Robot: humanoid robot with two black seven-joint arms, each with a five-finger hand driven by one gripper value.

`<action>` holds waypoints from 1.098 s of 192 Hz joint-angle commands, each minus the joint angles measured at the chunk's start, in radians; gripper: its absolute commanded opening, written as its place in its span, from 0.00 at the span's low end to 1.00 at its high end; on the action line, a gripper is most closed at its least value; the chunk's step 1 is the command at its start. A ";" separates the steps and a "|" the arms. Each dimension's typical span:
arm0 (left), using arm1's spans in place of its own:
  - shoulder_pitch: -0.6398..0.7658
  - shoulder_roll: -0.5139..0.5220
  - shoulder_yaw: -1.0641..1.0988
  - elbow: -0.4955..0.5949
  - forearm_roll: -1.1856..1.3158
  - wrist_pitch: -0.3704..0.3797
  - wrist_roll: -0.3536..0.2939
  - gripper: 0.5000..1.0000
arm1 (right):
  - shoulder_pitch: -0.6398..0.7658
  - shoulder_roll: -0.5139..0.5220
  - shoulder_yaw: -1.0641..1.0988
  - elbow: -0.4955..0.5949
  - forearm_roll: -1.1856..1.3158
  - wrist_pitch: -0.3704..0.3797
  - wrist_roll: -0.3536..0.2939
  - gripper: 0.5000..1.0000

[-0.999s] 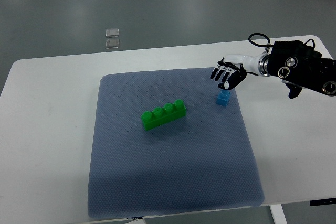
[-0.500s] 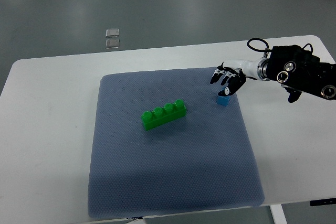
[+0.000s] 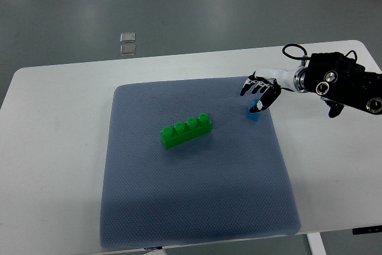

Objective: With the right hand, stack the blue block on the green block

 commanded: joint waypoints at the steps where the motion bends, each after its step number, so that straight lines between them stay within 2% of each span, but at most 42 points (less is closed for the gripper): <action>1: 0.000 0.000 0.000 0.000 0.000 -0.002 0.000 1.00 | -0.011 -0.001 -0.002 0.000 -0.003 -0.002 -0.002 0.64; 49: 0.000 0.000 0.000 0.000 0.000 0.000 0.000 1.00 | -0.042 0.002 0.000 0.000 -0.005 -0.027 -0.001 0.63; 56: 0.000 0.000 0.000 0.000 0.000 0.000 0.000 1.00 | -0.042 0.002 -0.002 0.000 -0.005 -0.027 -0.001 0.59; 65: 0.000 0.000 0.000 0.000 0.000 0.000 0.000 1.00 | -0.042 0.000 -0.002 0.000 -0.006 -0.027 -0.001 0.45; 69: 0.000 0.000 0.000 0.000 0.000 -0.002 0.000 1.00 | -0.042 0.000 -0.003 0.000 -0.006 -0.027 -0.001 0.43; 84: 0.000 0.000 0.000 0.000 0.000 0.000 0.000 1.00 | -0.042 -0.001 -0.003 0.000 -0.008 -0.028 -0.002 0.36; 94: 0.000 0.000 0.000 0.000 0.000 0.000 0.000 1.00 | -0.042 -0.001 -0.003 0.000 -0.008 -0.028 -0.002 0.36; 95: 0.000 0.000 0.001 -0.002 0.000 0.000 0.000 1.00 | -0.042 -0.001 -0.003 0.000 -0.008 -0.028 -0.002 0.30; 111: 0.000 0.000 0.000 0.000 0.000 0.000 0.000 1.00 | -0.042 -0.001 -0.003 0.000 -0.011 -0.028 -0.002 0.27; 112: 0.000 0.000 0.000 -0.002 0.000 0.000 0.000 1.00 | -0.042 -0.001 -0.003 0.000 -0.020 -0.030 -0.001 0.21; 143: 0.000 0.000 0.000 -0.002 0.000 0.000 0.000 1.00 | -0.042 -0.001 -0.005 0.001 -0.028 -0.030 0.001 0.10; 211: 0.000 0.000 0.001 -0.002 0.000 -0.002 0.000 1.00 | -0.017 -0.034 -0.002 0.027 -0.023 -0.031 0.004 0.07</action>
